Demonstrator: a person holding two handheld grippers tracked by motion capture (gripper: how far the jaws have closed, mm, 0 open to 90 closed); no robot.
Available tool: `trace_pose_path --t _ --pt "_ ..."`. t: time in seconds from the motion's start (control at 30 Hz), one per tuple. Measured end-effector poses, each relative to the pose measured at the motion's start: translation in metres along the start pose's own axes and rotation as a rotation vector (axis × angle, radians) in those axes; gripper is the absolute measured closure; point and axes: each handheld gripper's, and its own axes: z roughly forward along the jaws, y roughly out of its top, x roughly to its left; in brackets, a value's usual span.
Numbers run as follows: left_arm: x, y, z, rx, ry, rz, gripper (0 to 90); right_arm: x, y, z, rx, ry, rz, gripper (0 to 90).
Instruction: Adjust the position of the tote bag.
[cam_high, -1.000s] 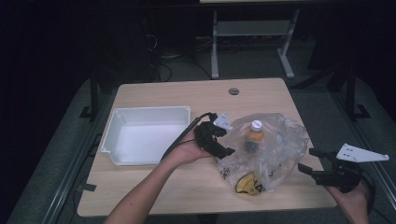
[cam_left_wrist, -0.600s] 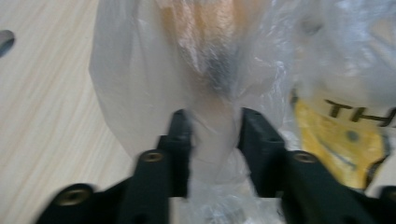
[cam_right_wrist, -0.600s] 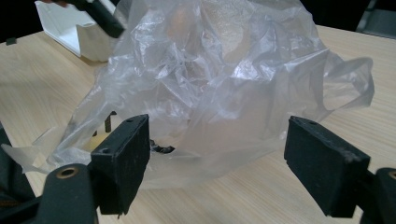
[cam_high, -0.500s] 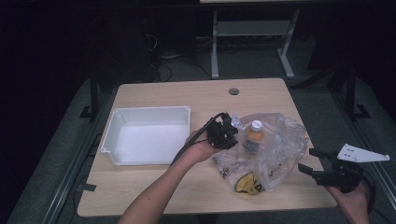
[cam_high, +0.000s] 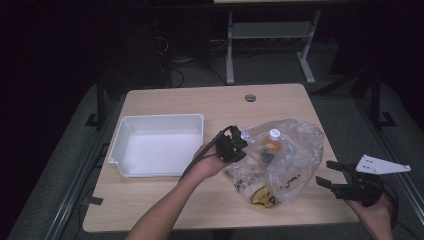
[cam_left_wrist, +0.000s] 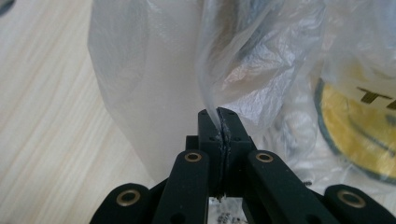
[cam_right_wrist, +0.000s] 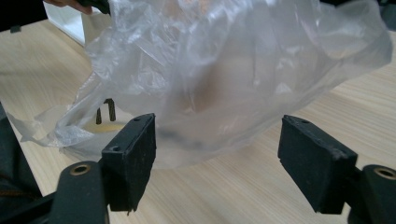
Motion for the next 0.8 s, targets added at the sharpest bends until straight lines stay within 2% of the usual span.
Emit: trace_pose_path --t 0.5,0.6,0.8 --pt "0.001 -0.023 0.021 0.066 -0.028 -0.039 89.0 0.002 0.000 0.005 0.031 0.012 -0.012 28.1" --pt "0.001 -0.024 0.022 0.083 -0.033 -0.032 89.0 0.002 0.000 0.005 0.034 0.011 -0.014 28.1" --pt "0.001 -0.028 0.020 0.074 -0.039 -0.036 85.7 0.003 0.000 0.005 0.037 0.018 -0.017 29.0"
